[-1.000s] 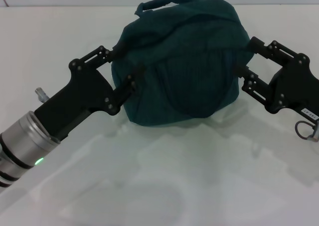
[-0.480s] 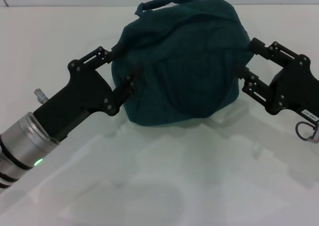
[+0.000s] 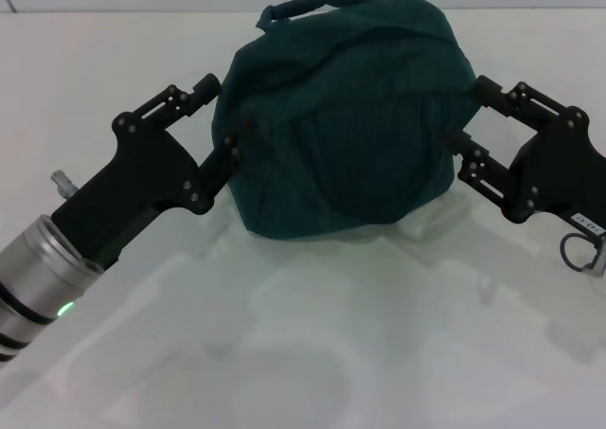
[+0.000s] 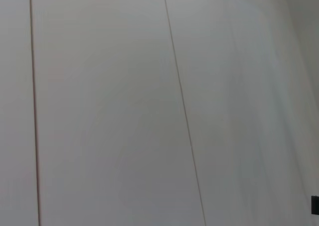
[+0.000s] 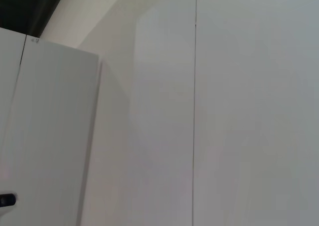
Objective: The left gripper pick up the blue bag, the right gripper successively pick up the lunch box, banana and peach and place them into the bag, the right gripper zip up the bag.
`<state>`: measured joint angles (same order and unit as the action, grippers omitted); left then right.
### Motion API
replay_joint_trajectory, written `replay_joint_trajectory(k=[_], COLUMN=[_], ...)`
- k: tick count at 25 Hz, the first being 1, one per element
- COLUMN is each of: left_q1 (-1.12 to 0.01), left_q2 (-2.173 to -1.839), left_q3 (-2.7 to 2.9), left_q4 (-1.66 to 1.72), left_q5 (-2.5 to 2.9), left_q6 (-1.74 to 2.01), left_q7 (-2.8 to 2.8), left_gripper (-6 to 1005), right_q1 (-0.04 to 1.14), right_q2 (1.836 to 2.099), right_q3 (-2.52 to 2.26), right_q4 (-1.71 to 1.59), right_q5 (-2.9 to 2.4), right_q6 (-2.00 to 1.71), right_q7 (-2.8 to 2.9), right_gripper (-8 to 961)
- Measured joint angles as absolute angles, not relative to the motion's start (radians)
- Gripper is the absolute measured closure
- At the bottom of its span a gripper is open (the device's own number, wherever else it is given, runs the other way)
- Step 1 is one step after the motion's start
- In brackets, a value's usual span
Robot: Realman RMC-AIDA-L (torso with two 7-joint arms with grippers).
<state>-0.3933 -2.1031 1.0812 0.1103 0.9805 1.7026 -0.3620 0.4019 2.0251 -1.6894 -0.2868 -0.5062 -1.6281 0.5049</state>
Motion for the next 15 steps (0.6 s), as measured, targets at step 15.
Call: replay_joint_trajectory(k=[15], left_q1=[-0.391], left_q2=[-2.103], left_q3=[1.083], left_q4=[0.111], left_q5=[0.982], left_q6=[1.703], left_q7=[-0.362], left_gripper=[549], right_q1=[0.403], right_q2=[2.028], right_q3=[-1.691], right_q4=[-0.286], right_q5=[-0.506], right_q6=[-1.62], right_q7=[0.507], right_gripper=[426])
